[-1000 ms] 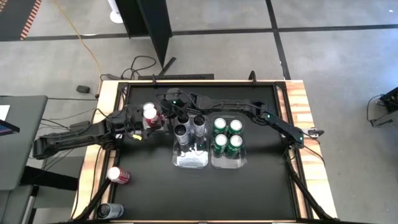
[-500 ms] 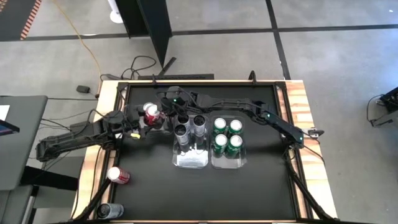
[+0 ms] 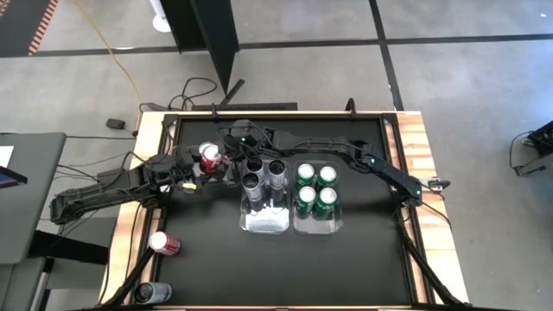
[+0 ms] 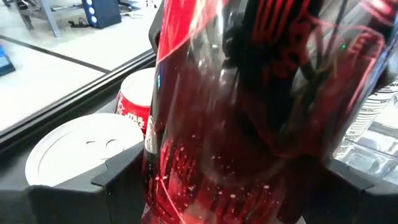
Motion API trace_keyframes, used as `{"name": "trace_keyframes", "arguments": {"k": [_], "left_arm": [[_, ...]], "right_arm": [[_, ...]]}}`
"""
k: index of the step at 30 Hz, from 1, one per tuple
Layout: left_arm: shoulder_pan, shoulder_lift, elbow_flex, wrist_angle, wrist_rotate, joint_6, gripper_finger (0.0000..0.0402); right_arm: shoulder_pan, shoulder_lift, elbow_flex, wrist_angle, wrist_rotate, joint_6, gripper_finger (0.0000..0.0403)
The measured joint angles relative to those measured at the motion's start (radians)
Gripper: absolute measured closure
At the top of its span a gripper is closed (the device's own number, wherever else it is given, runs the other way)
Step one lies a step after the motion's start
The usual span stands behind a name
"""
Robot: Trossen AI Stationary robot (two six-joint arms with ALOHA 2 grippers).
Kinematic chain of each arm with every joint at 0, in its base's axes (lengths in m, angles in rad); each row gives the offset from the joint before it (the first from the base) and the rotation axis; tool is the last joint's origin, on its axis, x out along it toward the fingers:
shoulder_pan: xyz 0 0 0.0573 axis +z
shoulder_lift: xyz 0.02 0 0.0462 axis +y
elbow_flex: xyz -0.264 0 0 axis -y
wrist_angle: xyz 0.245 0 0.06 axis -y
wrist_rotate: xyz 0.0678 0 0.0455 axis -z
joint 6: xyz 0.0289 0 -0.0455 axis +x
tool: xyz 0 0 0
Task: Sort soda cans
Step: Put the top red soda can into the left transparent bin
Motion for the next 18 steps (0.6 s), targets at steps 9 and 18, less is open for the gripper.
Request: {"name": "trace_keyframes", "arguments": {"k": [9, 18], "left_arm": [[0.002, 0.002, -0.006, -0.043, 0.010, -0.092, 0.0082], [0.002, 0.001, -0.003, -0.043, -0.032, -0.115, 0.0082]], "right_arm": [[0.005, 0.000, 0.021, 0.002, 0.003, -0.030, 0.0117], [0.006, -0.004, 0.084, -0.083, 0.000, -0.060, 0.0117]]}}
